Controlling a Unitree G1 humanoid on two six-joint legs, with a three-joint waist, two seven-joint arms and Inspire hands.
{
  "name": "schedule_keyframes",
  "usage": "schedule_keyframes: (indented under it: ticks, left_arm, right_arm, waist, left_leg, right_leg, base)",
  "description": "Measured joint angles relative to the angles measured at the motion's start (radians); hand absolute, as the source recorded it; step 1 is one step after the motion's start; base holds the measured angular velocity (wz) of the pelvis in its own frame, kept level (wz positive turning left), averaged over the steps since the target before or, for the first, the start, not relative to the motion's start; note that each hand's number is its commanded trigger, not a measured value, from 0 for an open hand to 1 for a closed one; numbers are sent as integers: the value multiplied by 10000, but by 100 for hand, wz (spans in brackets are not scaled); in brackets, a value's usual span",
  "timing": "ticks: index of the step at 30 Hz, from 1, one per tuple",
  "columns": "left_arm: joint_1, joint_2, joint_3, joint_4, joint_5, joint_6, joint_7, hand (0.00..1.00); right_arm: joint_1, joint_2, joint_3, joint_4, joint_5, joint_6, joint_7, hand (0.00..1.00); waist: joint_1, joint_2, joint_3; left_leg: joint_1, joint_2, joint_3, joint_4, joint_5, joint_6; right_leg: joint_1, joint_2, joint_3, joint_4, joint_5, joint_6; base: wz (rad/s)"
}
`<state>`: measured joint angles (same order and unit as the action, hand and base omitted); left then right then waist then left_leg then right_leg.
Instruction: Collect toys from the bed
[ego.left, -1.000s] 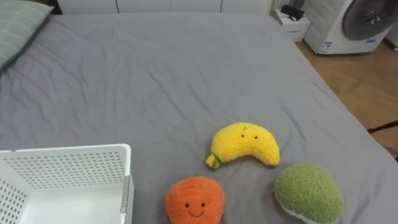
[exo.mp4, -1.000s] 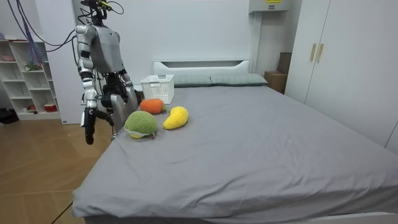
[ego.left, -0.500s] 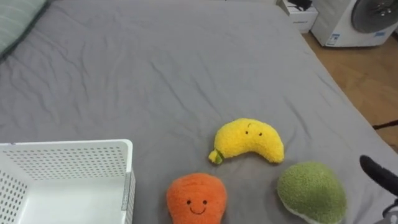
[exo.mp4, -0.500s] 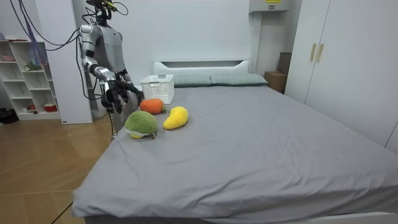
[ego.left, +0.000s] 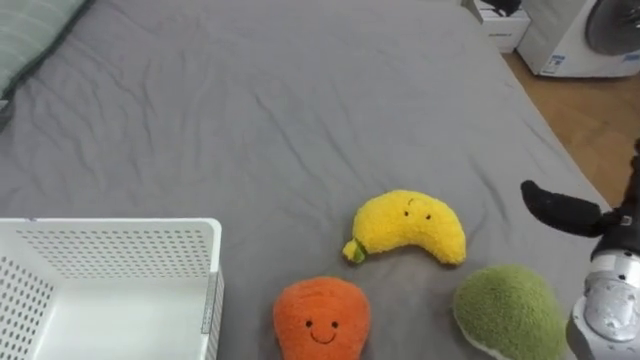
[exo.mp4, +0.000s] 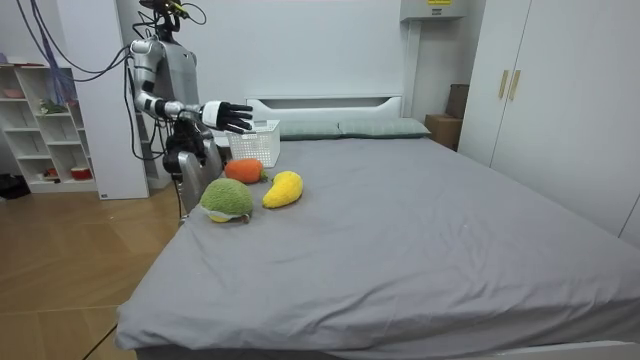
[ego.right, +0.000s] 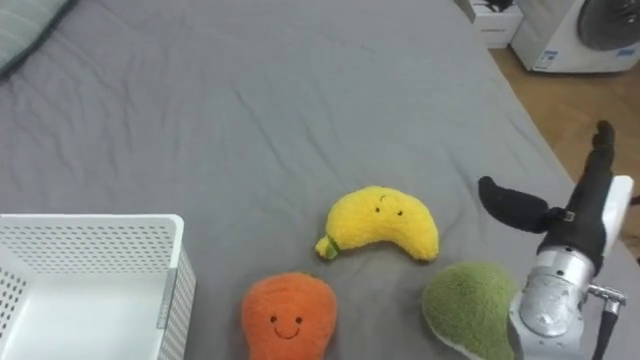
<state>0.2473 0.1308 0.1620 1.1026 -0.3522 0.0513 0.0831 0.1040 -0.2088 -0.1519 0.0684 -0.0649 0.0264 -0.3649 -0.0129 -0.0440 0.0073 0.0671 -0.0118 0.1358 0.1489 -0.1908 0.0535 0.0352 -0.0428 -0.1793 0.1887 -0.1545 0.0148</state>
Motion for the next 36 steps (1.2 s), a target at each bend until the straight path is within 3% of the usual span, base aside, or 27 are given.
schedule_keyframes:
  ticks: [2,6,10,14,17,21,23,28,36]
  left_arm:
    - [18,-5,-2,-23,5,-1,-42,0]
    - [22,17,2,-132,5,-17,-54,0]
    - [139,35,10,-324,86,135,-67,0]
    - [194,57,137,-435,118,367,-194,0]
    - [162,66,275,-467,154,528,-255,0]
    - [57,246,289,-432,196,611,-255,0]
    - [25,283,302,-421,181,713,-255,0]
    - [26,314,348,-390,448,920,-245,0]
    - [-49,320,480,-539,833,920,-209,0]
  right_arm:
    - [13,-4,216,95,-343,23,498,0]
    - [-106,-101,473,1096,-990,207,1599,0]
    - [-81,-116,515,1762,-1452,808,2718,0]
    - [-64,-115,509,2034,-2248,1210,3355,0]
    - [-67,-113,514,2074,-2976,1299,3593,0]
    - [-113,-116,518,3169,-3404,1363,3704,0]
    - [-110,-114,522,3672,-3407,1613,3891,0]
    - [-126,-202,512,4436,-3909,1647,4135,0]
    - [-147,-304,517,4798,-5559,1622,4482,0]
  waist:
    - [-17,12,8]
    - [-5,-120,-63]
    - [11,-193,-65]
    - [3,-253,-34]
    - [19,-361,-17]
    - [163,-596,-86]
    - [220,-694,-97]
    - [237,-615,-81]
    - [410,-415,-86]
  left_leg:
    - [-11,0,-13,10,0,0]
    - [-21,-3,-53,28,-1,0]
    - [-13,-10,-78,30,0,2]
    - [46,-12,-85,32,0,1]
    - [76,-14,-86,34,0,1]
    - [73,-17,-112,38,0,2]
    - [71,-26,-132,37,0,4]
    - [87,-23,-135,41,0,4]
    - [29,-32,-240,66,-1,4]
  right_leg:
    - [-10,-4,-6,7,4,-3]
    - [19,-38,-119,15,4,-3]
    - [52,-54,-186,4,5,0]
    - [128,-50,-209,-27,4,2]
    - [160,-60,-257,-40,1,6]
    - [169,-66,-292,-48,1,6]
    - [172,-74,-316,-35,2,6]
    - [184,-68,-235,-25,4,3]
    - [207,-109,-381,-45,2,4]
  base:
    - [0]
    - [5]
    - [2]
    - [0]
    - [0]
    - [1]
    - [0]
    - [0]
    - [3]
